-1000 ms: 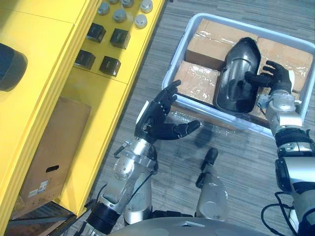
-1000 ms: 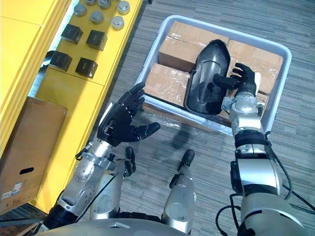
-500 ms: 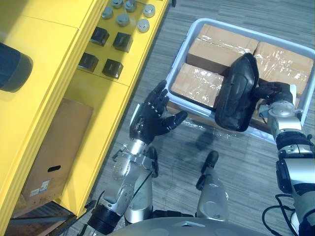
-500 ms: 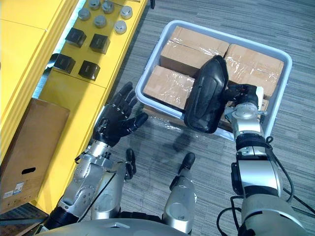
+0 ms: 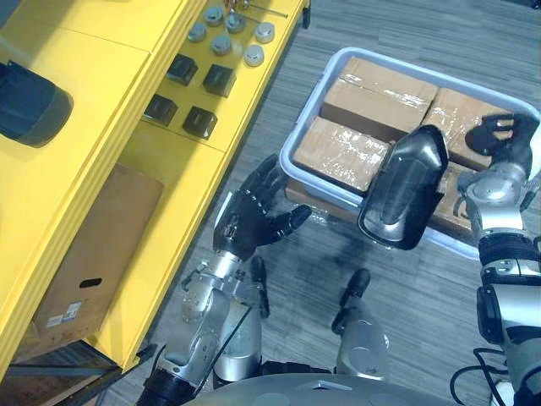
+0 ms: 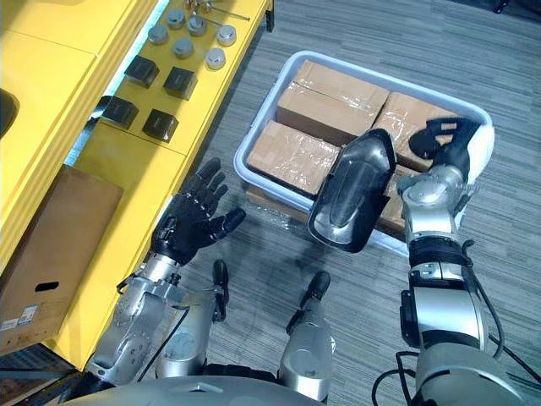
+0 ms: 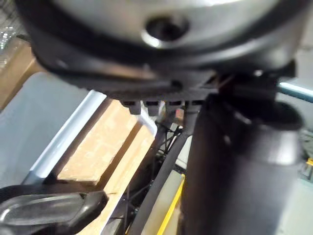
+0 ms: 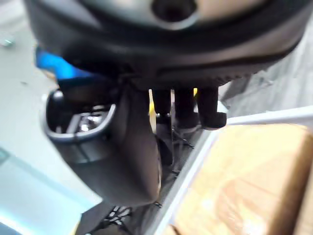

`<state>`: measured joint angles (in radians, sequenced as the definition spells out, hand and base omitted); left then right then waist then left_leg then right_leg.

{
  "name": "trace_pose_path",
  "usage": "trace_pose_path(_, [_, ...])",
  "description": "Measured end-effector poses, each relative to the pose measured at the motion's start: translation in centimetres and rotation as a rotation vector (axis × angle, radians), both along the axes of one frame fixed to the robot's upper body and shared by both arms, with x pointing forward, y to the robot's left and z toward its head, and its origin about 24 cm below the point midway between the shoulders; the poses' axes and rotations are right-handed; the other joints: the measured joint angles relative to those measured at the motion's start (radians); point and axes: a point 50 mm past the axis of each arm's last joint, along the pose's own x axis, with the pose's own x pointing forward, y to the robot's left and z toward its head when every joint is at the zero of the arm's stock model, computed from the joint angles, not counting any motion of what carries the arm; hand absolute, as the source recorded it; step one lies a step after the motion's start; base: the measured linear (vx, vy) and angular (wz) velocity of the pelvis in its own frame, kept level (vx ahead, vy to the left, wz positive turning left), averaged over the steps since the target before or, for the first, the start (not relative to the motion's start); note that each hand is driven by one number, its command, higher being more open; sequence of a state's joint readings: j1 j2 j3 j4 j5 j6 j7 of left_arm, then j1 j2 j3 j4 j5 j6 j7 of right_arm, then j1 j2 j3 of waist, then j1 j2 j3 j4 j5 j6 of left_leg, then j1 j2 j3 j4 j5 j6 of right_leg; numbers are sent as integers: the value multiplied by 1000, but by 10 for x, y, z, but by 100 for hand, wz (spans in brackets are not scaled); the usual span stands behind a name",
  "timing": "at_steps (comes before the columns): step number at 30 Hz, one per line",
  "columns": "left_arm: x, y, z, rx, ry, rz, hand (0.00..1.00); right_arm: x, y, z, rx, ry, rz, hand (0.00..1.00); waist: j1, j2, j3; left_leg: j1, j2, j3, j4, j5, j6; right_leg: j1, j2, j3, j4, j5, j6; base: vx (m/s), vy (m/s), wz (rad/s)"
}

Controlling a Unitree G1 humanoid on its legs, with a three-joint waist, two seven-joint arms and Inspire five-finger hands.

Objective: Walk over and take three plastic housings, then place them on the shelf

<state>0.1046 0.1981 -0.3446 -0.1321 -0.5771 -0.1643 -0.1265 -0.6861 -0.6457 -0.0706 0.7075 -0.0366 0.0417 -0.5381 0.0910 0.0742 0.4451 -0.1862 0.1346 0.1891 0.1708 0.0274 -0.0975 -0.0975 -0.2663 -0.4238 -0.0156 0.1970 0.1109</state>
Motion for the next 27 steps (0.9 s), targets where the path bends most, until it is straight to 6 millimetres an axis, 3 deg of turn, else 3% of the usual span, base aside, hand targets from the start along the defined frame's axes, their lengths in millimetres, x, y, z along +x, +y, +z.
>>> trace_pose_path(4, [5,-15,-11,68,101,-142,100,7,23,-10,5,-4,59,0,-9,-53,-70,35,8,20,-38,8,-8,15,13,11,-16,1,0,60,1,-8])
trace_pose_path(8, [30,-26,-7,121,124,-202,100,12,40,-21,9,35,112,0,-15,-77,-105,59,13,36,-45,5,-11,28,18,22,-21,1,0,23,7,-13])
trace_pose_path(9, [39,-27,-4,136,120,-198,100,14,45,-24,9,48,134,100,-17,-82,-111,66,15,39,-48,5,-12,28,21,31,-22,1,0,-18,3,-17])
trace_pose_path(14, [58,-33,15,154,73,-164,100,11,72,-46,102,65,240,100,-24,-97,-123,69,20,55,-53,2,-17,12,26,51,-21,0,-2,-37,-1,-13])
trace_pose_path(19, [62,-24,18,181,58,-46,100,-26,136,-79,202,76,616,100,-45,-118,-127,52,27,72,-53,-3,-22,-18,31,65,-18,0,-2,9,1,-10])
trace_pose_path(20, [62,-17,17,215,47,14,100,-38,151,-95,229,119,694,100,-45,-127,-127,51,30,73,-52,-5,-24,-20,34,65,-18,0,-2,32,1,-4])
trace_pose_path(23, [52,-1,14,216,32,130,100,-57,161,-111,255,136,702,100,-43,-140,-123,49,31,73,-50,-14,-26,-20,35,64,-18,-1,-3,22,2,0])
trace_pose_path(27, [33,22,6,218,22,236,100,-80,149,-104,245,40,613,100,-40,-148,-123,48,32,77,-36,-31,-27,-19,35,66,-18,-1,-2,11,7,-2])
